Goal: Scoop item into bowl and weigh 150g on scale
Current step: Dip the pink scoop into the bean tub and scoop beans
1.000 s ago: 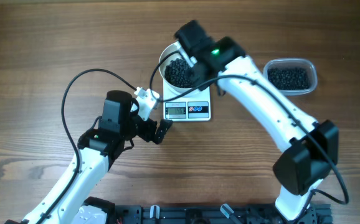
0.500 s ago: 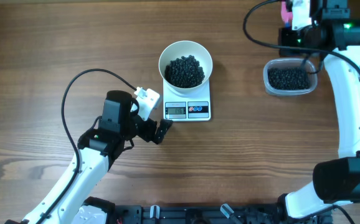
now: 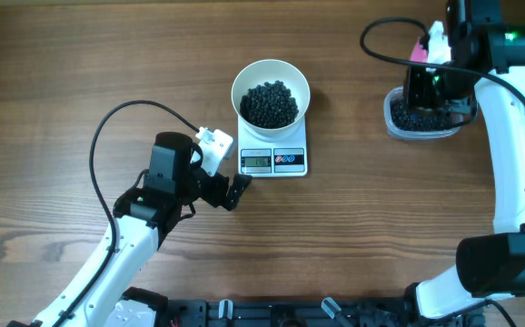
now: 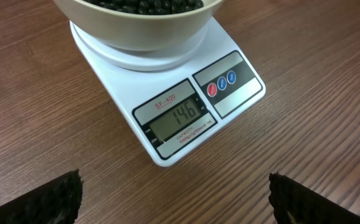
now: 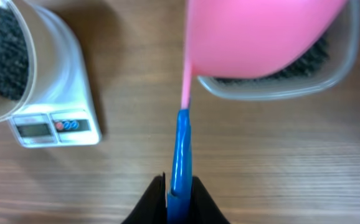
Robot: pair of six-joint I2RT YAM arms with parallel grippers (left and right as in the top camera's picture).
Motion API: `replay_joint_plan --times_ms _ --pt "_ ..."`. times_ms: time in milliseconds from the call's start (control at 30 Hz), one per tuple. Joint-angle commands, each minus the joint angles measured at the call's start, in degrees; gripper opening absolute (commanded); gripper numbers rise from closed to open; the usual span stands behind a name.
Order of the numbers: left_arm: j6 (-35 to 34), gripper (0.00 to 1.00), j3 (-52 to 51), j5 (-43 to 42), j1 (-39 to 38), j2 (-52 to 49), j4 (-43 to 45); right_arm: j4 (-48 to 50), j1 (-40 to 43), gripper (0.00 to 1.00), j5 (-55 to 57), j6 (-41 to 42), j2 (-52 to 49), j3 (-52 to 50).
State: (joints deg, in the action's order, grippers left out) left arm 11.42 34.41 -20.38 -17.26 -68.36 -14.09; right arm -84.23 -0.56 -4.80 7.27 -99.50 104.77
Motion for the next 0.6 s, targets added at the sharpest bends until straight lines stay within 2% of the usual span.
replay_joint_plan --times_ms 0,300,567 --pt "-0.3 1.00 -0.1 0.3 -0.2 0.0 0.1 -2.9 0.1 0.05 7.6 -2.1 -1.4 1.4" --pt "-0.3 1.00 -0.1 0.3 -0.2 0.0 0.1 -7.5 5.9 0.04 7.8 -14.9 -7.1 1.2" --pt "-0.3 1.00 -0.1 0.3 -0.2 0.0 0.1 -0.7 8.9 0.04 11.9 -19.5 -9.0 -0.5"
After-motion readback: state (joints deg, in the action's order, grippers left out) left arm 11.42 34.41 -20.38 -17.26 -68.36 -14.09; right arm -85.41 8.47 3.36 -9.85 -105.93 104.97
